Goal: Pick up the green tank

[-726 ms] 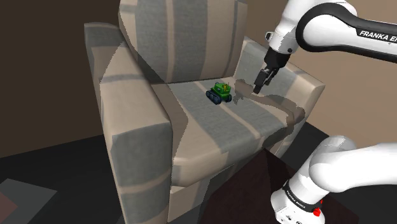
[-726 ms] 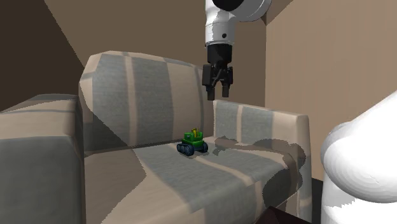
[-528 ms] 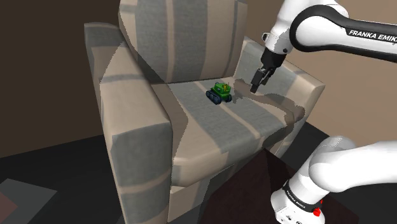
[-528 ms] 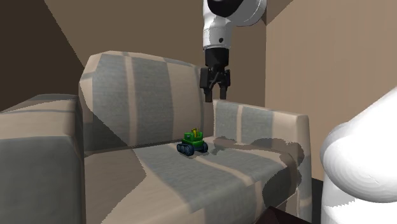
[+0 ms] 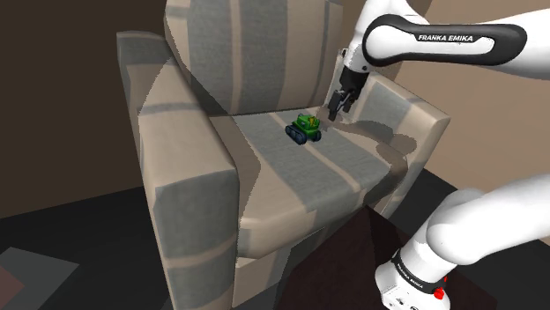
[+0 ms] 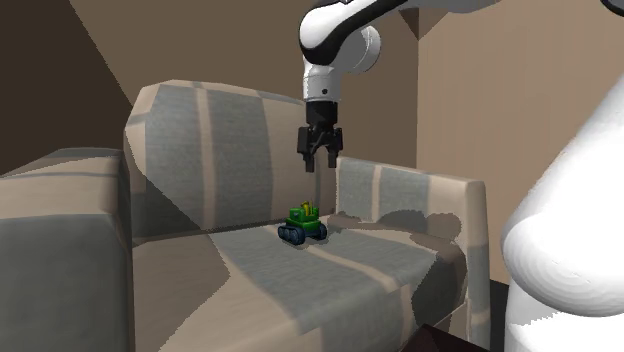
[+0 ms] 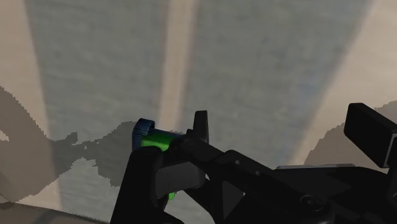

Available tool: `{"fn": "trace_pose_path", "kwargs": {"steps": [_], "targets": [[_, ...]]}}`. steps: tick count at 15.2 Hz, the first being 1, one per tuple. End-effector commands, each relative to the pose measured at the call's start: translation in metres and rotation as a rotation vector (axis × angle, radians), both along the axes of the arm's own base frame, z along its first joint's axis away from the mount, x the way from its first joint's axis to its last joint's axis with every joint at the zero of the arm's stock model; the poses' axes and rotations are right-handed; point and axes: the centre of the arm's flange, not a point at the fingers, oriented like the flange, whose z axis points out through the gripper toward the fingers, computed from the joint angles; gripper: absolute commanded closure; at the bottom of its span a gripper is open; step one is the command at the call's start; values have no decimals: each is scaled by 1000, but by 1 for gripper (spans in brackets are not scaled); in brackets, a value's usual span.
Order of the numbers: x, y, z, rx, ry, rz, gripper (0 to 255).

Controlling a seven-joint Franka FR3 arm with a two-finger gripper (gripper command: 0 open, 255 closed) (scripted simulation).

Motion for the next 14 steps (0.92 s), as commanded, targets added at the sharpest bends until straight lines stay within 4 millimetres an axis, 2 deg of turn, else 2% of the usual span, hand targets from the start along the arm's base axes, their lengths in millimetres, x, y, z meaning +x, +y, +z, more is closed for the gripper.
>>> {"fn": "trace_pose_path", "kwargs": {"steps": [1,14], "targets": [[26,-15,-11,7,5,-8,0],[176,-94,-70,60,41,-62,0]]}}
